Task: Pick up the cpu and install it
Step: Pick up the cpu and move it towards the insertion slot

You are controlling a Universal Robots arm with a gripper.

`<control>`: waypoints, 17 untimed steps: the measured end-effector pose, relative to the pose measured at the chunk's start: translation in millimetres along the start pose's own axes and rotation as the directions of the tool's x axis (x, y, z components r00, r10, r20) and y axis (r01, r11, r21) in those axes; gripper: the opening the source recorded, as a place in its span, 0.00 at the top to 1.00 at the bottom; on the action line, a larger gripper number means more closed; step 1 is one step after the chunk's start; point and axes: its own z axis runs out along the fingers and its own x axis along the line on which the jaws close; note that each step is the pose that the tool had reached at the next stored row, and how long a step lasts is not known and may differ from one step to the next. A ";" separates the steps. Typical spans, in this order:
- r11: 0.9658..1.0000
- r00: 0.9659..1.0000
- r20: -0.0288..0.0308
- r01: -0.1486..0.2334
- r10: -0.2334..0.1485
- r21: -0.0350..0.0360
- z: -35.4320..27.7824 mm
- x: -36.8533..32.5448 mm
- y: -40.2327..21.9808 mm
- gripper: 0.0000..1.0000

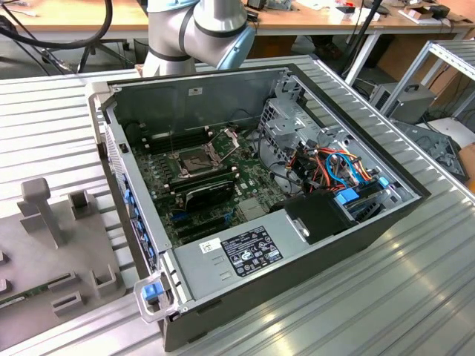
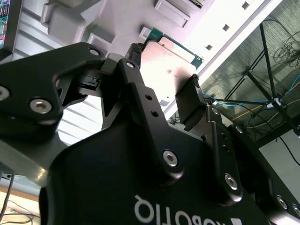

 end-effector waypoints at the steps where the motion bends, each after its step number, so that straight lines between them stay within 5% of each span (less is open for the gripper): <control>1: 1.000 1.000 0.000 0.000 0.000 0.000 0.0 -0.6 0.0 0.45; 14: 1.000 1.000 0.000 0.000 0.000 0.000 0.1 -17.5 -0.9 0.45; 17: 1.000 1.000 0.000 0.000 0.000 0.000 0.2 -26.7 -1.4 0.45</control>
